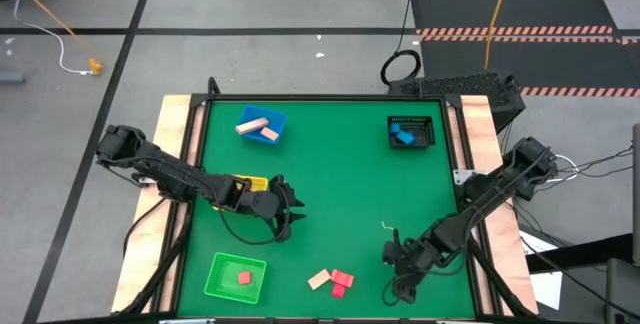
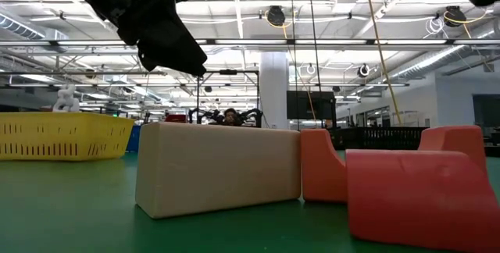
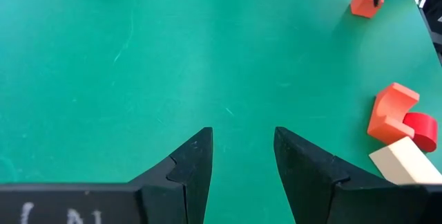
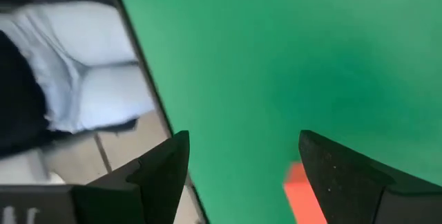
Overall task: Sort & place blocks by color
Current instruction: Put the right orange block into the green bin
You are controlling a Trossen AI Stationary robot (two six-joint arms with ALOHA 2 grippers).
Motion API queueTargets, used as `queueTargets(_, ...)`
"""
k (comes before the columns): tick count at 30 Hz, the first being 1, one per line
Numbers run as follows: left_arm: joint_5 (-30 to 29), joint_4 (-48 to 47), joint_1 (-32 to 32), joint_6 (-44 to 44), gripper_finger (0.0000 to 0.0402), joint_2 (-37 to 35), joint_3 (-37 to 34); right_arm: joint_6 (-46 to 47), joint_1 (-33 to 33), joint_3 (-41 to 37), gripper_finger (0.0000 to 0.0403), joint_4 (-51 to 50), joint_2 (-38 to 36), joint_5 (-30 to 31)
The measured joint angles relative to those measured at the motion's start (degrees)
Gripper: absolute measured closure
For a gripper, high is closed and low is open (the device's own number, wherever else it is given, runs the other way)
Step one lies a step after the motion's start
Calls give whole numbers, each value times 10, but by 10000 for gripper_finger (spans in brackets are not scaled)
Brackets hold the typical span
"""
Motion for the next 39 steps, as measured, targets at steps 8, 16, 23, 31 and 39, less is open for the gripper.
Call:
queueTargets(8,0,0,0,-1,245,0,0,-120,15,0,140,22,0,5)
queueTargets(16,0,-1,0,1,245,0,0,-157,22,0,140,-84,0,25)
queueTargets(23,0,-2,-1,1,245,0,0,-162,30,0,140,-91,0,39)
queueTargets(31,0,-6,-1,2,245,0,0,-161,61,0,140,-94,3,83)
queueTargets(39,0,-7,-1,1,245,0,0,-160,67,0,140,-99,40,76)
